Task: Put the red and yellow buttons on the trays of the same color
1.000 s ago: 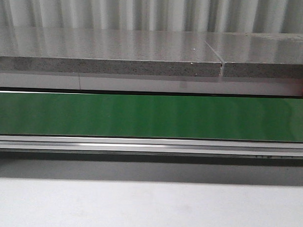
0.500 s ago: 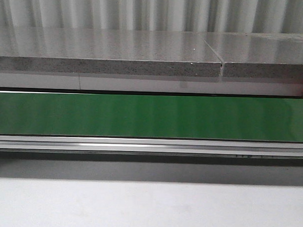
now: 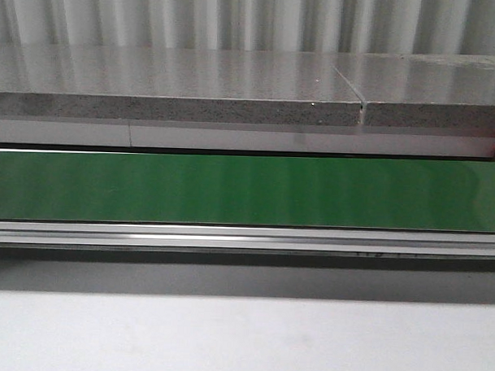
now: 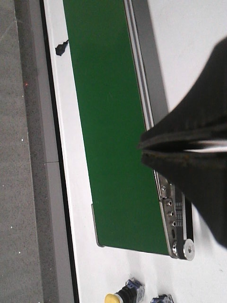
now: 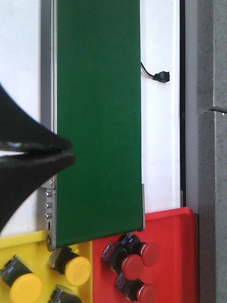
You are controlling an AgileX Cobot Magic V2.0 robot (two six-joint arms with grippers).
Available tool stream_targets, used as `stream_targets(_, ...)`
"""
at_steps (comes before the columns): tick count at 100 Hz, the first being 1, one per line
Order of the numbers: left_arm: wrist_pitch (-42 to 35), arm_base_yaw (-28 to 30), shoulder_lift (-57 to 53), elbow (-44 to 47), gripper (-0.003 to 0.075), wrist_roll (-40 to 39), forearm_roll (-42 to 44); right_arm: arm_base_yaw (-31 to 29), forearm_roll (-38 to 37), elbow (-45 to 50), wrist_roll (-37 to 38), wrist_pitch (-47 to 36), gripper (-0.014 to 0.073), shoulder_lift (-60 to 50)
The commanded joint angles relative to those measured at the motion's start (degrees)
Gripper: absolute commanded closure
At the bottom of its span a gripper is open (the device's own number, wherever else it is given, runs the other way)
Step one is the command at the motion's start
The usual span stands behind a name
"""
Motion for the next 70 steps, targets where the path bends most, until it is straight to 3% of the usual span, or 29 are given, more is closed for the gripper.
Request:
stream_targets(1, -4.0, -0.5, 0.7, -1.3, 0.0741, 0.1, -1.2, 0.0, -0.1, 0.8, -0.5, -3.5, 0.0653, -3.8)
stream_targets(46, -5.4, -0.5, 2.8, -0.8, 0.0741, -0.3, -1.2, 0.0, 0.0, 7.0, -0.5, -1.1, 0.0653, -14.9)
stream_targets(70, -9.5, -0.5, 12.2, -1.7, 0.0741, -10.3, 2.3, 0.0, 0.0, 7.0, -0.5, -1.1, 0.0653, -14.9)
